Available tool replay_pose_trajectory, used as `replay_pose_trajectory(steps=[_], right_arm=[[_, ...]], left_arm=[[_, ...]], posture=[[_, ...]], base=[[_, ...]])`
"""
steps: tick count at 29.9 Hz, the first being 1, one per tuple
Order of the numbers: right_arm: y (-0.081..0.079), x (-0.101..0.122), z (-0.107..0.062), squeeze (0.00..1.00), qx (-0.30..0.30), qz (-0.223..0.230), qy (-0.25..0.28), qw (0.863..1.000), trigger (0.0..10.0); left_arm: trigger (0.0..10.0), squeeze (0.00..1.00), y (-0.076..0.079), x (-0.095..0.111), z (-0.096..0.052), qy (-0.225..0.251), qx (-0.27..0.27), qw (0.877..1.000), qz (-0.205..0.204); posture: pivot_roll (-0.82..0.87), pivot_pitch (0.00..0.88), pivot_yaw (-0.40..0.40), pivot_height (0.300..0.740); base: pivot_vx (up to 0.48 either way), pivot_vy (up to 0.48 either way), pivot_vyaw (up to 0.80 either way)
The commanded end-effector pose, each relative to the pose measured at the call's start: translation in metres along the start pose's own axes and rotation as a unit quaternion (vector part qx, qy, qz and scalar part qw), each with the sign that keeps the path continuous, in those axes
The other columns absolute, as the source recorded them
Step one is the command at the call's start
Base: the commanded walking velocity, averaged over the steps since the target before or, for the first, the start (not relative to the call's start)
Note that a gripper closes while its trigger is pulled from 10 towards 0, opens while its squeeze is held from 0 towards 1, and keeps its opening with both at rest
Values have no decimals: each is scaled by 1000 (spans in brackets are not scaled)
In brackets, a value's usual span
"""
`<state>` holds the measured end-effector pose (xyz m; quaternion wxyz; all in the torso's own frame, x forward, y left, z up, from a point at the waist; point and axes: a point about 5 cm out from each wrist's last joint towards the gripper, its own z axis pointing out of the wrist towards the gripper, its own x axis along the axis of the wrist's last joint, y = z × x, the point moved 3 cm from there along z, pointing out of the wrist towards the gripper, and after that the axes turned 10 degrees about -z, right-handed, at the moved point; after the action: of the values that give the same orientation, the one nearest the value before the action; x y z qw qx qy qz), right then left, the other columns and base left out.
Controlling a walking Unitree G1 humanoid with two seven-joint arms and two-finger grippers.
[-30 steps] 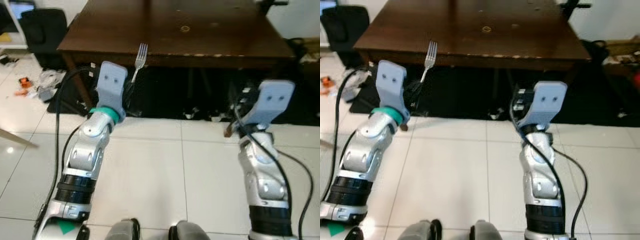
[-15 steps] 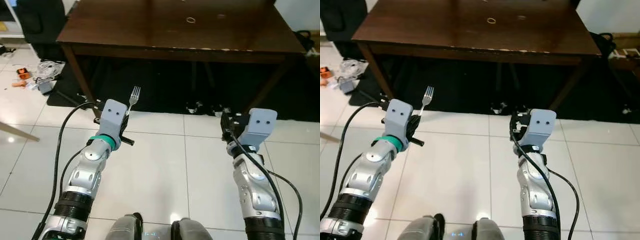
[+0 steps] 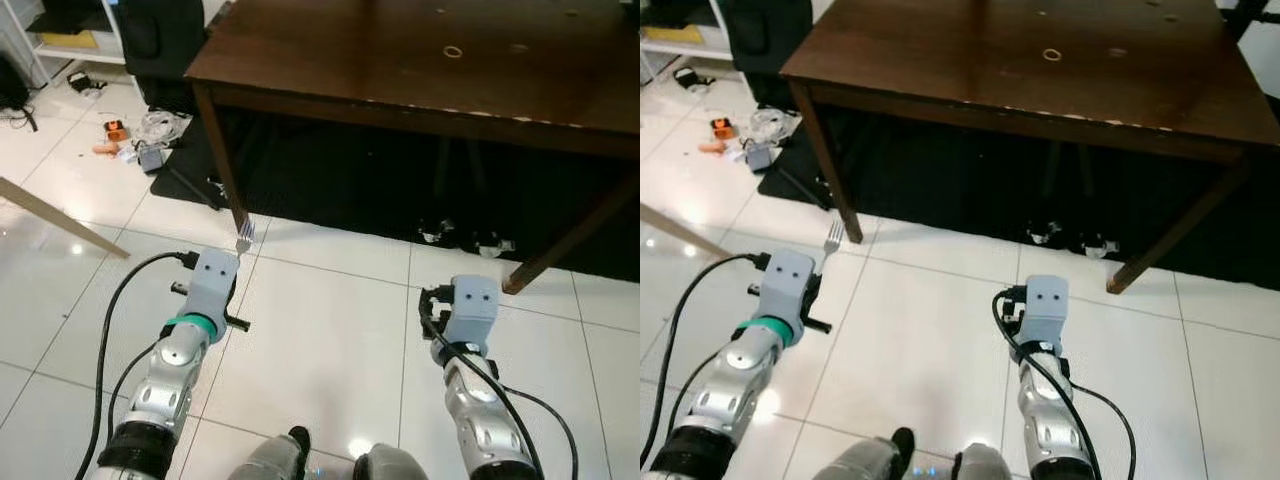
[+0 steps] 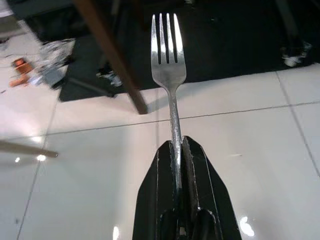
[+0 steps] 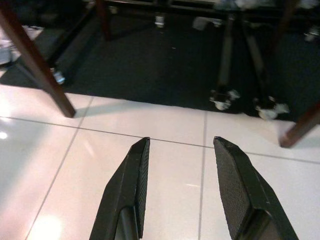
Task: Setting the table
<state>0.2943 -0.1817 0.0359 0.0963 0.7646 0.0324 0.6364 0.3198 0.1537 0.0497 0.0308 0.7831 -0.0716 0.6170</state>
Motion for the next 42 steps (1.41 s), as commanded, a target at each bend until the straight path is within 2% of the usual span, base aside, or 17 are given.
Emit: replay_pose_trajectory(steps=[1, 10, 29, 31, 34, 35, 38, 41, 42], right_arm=[[-2, 2, 0, 0, 2, 3, 4, 1000, 10000], [6, 12, 10, 0, -9, -5, 32, 999, 10000], [7, 17, 13, 0, -12, -4, 46, 999, 10000], [7, 24, 14, 0, -11, -4, 59, 998, 10000], [9, 51, 18, 0, -12, 0, 106, 994, 10000], [9, 51, 18, 0, -12, 0, 106, 994, 10000], [13, 78, 21, 0, -18, 6, 148, 989, 10000], [15, 88, 22, 0, -20, 9, 161, 987, 10000], [17, 99, 23, 0, -24, 14, 177, 984, 10000]], left_arm=[[10000, 0, -2, -6, -4, -6, 3, 1000, -1], [10000, 0, -2, 1, 0, 14, 9, 1000, -4], [10000, 0, -1, 9, 5, 28, 9, 1000, -3], [10000, 0, -4, 19, 6, 45, 18, 999, -2], [10000, 0, -14, 55, 10, 104, 43, 994, -2], [10000, 0, -14, 55, 10, 104, 43, 994, -2], [10000, 0, -24, 86, 12, 148, 61, 987, -18], [10000, 0, -27, 95, 13, 160, 65, 985, -24], [10000, 0, -28, 107, 13, 175, 67, 982, -28]], posture=[[-23, 27, 65, 740], [-19, 26, 62, 740], [-24, 15, 68, 740], [-23, 14, 67, 740], [-15, 10, 63, 740], [-15, 10, 63, 740], [-15, 10, 63, 740], [-15, 10, 63, 740], [-4, 10, 58, 740]], base=[[0, 0, 781], [0, 0, 781], [0, 0, 781], [0, 0, 781], [0, 0, 781], [0, 0, 781], [0, 0, 781], [0, 0, 781], [0, 0, 781]])
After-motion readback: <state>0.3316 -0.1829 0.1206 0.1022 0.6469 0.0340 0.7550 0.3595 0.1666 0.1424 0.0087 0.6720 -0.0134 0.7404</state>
